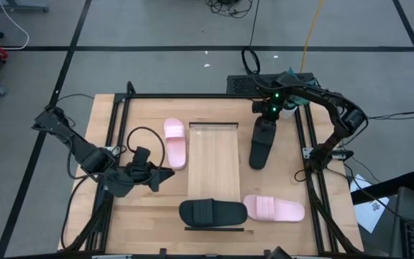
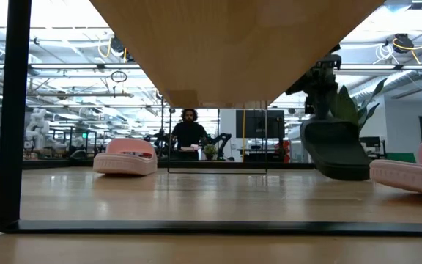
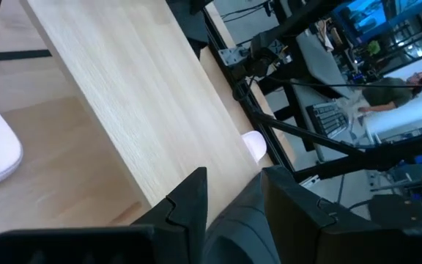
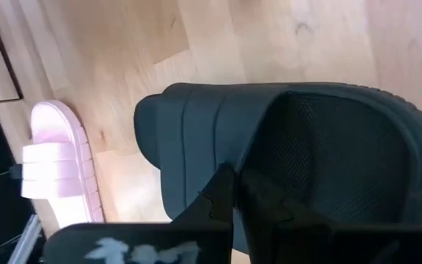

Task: Pick and place slides into the shelf
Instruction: Put the black slides on the shelf

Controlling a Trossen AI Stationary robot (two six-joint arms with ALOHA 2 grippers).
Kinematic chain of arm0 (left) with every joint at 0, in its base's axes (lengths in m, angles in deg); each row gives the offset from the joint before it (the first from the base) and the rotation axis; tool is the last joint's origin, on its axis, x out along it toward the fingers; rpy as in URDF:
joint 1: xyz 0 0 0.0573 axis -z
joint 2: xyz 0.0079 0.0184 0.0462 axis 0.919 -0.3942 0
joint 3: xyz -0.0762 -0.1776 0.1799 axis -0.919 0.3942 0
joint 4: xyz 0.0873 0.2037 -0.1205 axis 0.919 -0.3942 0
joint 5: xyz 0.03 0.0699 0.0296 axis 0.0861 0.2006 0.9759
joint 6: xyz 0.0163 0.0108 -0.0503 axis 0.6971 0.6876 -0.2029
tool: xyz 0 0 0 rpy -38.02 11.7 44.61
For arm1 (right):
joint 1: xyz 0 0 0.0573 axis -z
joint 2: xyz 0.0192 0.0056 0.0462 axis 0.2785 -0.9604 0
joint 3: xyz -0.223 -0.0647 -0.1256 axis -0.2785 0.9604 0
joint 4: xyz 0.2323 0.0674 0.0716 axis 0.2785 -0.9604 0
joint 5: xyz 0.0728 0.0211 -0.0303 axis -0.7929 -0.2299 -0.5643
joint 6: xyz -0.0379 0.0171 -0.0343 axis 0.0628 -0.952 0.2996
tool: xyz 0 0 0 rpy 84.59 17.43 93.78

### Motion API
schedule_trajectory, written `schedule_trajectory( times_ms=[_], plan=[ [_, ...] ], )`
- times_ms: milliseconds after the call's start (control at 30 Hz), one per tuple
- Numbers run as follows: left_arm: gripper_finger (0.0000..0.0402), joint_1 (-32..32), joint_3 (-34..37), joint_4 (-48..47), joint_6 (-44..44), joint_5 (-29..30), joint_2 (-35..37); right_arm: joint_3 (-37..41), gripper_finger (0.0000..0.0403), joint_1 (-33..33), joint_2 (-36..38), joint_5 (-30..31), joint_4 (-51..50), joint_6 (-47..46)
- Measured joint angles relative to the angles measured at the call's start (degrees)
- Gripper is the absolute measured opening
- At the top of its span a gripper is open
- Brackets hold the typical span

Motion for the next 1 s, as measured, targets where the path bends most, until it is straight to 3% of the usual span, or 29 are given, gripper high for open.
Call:
schedule_trajectory(
  times_ms=[500,667,1000],
  plan=[
    [0.0124,-3.79,0.00,0.04,5.27,0.15,3.58,-0.27,0.0000,-2.86,11.68,10.84,-0.70,-2.12],
    [0.0124,-5.52,0.00,0.06,5.45,-1.89,3.57,-0.84,0.0000,-5.26,14.26,11.33,-2.45,-2.09],
    [0.0124,-6.89,0.00,0.13,5.32,-2.65,3.57,-12.96,0.0000,-12.38,17.10,15.47,-5.02,1.15]
  ],
)
